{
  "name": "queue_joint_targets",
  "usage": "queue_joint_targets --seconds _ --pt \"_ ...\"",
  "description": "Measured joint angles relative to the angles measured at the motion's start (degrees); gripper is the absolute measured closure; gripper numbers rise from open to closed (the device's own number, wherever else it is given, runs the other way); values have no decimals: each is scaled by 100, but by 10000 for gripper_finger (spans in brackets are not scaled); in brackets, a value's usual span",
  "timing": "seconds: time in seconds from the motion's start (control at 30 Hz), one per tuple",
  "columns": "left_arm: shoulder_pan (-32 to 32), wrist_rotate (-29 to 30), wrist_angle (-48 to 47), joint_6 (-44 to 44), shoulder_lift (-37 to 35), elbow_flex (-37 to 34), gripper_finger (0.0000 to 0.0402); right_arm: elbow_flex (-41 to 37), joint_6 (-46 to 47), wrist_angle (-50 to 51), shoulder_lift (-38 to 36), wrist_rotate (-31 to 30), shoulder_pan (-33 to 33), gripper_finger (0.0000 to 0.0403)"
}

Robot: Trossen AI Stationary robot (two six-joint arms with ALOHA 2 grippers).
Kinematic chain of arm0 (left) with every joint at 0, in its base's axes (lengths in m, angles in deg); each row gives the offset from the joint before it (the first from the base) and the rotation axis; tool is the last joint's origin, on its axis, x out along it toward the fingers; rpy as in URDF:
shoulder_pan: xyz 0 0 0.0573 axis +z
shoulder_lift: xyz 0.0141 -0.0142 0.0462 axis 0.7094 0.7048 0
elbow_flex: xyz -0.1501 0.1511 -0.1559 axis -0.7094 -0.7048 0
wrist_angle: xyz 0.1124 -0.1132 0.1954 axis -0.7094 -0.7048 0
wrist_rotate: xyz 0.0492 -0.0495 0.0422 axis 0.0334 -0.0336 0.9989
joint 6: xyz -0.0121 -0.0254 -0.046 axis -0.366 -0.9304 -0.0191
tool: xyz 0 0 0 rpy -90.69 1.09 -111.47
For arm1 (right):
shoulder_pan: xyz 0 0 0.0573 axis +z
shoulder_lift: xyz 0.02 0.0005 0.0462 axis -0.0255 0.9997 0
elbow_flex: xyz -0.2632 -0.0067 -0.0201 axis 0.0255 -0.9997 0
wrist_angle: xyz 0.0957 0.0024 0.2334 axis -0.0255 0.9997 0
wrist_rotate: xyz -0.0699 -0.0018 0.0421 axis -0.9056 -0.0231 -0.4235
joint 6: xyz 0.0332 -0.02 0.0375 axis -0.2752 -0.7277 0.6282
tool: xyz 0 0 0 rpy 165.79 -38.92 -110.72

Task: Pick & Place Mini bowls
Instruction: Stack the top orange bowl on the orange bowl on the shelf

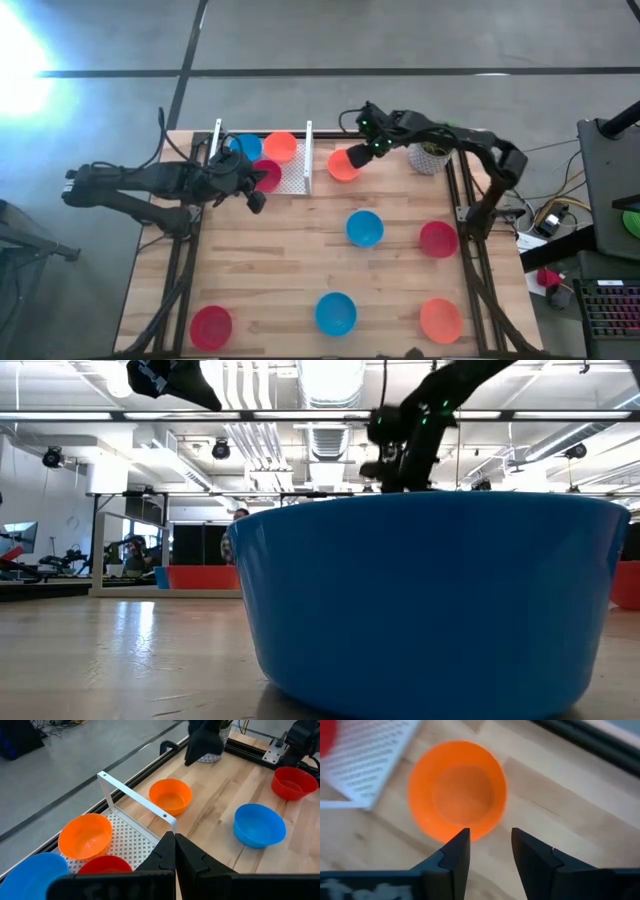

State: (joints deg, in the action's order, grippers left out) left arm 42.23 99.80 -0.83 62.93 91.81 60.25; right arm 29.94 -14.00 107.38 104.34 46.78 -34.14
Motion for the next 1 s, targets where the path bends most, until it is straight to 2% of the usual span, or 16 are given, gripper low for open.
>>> queue_joint_targets --seconds 0.37,0.73,0.87,1.0 --pt "0 0 4 -11 0 0 401 332 -13 -8 1077 282 -291 264" --pt "2 0 7 -15 0 0 402 459 -132 -10 1600 442 -287 270" --pt "2 0 9 -7 0 0 402 459 -341 -19 1602 433 -285 298" --pt "2 0 7 -4 0 0 402 457 -517 -27 1602 383 -285 353"
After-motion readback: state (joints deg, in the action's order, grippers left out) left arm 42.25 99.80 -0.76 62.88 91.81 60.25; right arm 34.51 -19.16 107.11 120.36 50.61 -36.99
